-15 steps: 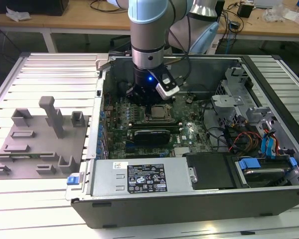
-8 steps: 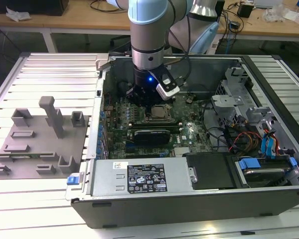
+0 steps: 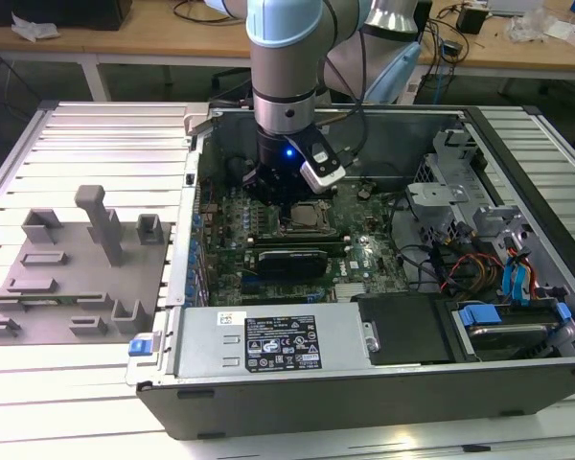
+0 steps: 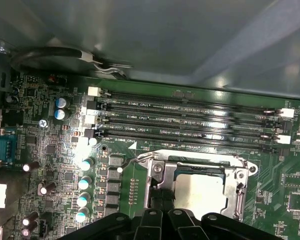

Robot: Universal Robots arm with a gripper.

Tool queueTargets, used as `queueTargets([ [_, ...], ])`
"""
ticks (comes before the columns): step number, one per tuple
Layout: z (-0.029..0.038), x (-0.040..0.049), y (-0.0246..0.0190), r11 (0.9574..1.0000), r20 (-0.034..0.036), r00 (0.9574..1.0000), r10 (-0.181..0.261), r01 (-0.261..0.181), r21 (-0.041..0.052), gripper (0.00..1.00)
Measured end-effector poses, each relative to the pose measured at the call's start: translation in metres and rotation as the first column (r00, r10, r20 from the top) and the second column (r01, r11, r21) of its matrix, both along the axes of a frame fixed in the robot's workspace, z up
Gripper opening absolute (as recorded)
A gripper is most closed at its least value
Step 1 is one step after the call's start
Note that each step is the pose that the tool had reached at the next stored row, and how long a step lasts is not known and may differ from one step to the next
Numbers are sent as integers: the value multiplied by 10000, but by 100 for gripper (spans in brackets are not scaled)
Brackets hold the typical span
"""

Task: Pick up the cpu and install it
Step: 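Close the cpu cover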

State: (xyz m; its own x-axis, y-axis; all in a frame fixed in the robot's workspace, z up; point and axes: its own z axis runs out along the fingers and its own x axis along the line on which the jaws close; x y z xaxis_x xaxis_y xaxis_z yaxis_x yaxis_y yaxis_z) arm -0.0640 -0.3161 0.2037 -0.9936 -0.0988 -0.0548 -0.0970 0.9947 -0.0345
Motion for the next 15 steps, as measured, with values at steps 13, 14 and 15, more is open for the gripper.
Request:
queueTargets([
  [13,-4,0,-5,10000,1,10000,0,0,1,11],
  [14,-4,0,-6,10000,0,10000,0,0,-1,11],
  [15,-4,0,-6,10000,0,10000,1,-1,0,11],
])
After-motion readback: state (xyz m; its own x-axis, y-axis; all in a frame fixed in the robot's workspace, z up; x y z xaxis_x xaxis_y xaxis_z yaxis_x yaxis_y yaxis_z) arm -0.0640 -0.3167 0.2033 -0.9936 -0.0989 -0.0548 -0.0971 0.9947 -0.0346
